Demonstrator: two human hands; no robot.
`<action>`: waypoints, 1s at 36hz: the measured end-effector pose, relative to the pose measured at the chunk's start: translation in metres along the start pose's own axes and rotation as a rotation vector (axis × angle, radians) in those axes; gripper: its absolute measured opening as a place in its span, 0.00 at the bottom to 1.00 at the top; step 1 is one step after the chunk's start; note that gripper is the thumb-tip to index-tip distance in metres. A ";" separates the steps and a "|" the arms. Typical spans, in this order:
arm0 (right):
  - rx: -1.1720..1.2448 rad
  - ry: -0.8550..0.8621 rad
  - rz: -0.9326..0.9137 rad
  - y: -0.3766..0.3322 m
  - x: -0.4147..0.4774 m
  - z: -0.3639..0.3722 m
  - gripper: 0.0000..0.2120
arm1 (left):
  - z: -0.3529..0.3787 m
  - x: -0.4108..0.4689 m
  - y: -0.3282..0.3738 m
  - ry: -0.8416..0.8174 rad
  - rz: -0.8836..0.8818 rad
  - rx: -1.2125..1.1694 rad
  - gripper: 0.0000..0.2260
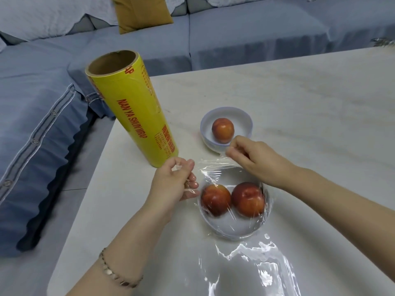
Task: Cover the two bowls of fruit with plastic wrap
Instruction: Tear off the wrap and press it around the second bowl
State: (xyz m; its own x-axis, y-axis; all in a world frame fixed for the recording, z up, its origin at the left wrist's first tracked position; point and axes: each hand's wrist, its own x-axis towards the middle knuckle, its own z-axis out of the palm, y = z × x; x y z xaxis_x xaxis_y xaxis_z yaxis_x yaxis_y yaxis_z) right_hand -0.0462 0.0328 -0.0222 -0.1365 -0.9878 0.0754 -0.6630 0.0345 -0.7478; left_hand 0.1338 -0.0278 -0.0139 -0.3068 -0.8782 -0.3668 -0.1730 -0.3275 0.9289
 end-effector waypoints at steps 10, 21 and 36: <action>0.239 -0.138 0.159 0.009 0.008 -0.019 0.19 | 0.006 0.000 -0.006 -0.056 0.130 0.065 0.08; 0.154 0.059 -0.014 0.011 0.001 -0.009 0.17 | -0.003 0.005 -0.001 -0.076 0.069 0.179 0.13; -0.131 0.210 -0.058 0.025 -0.003 -0.005 0.13 | 0.012 -0.010 -0.025 0.250 0.562 0.641 0.07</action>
State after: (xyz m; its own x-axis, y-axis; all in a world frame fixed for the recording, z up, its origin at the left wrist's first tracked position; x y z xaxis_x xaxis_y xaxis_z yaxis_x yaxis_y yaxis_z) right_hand -0.0660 0.0372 -0.0383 -0.2369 -0.9357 0.2613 -0.7618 0.0119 -0.6478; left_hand 0.1296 -0.0069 -0.0345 -0.3035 -0.9255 0.2264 -0.5726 0.3671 0.7331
